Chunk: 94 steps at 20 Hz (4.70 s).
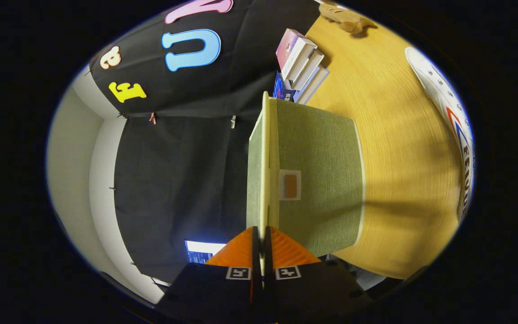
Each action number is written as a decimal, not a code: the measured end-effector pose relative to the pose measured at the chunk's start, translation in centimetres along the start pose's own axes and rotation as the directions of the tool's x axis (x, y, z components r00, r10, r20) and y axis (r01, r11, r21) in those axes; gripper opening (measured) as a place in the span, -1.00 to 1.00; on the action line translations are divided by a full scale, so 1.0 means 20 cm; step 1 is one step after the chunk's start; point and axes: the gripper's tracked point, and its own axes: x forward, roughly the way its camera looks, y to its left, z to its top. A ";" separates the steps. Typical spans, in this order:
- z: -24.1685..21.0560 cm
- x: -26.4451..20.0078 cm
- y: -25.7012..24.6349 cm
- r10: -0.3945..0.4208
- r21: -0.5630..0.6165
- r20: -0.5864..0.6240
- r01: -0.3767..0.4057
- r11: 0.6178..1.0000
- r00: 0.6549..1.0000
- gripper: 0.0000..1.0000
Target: Open the storage box then place both shoes into the box .Put the left shoe in first, then the right shoe, with the right side of both shoes facing outward in a uniform manner.
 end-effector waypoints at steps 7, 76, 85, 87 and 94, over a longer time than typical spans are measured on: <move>0.04 0.02 0.21 -0.016 0.007 0.015 0.016 1.000 1.000 -0.90; 0.71 -0.97 -0.97 -0.771 -0.468 0.417 0.841 0.271 0.481 0.98; 0.70 -0.83 -1.03 -0.770 -0.473 0.352 0.811 0.344 0.532 -0.15; 0.70 -0.84 -1.02 -0.783 -0.441 0.349 0.827 0.348 0.515 -0.41; 0.70 -0.86 -0.97 -0.778 -0.270 0.365 0.858 0.437 0.512 -0.90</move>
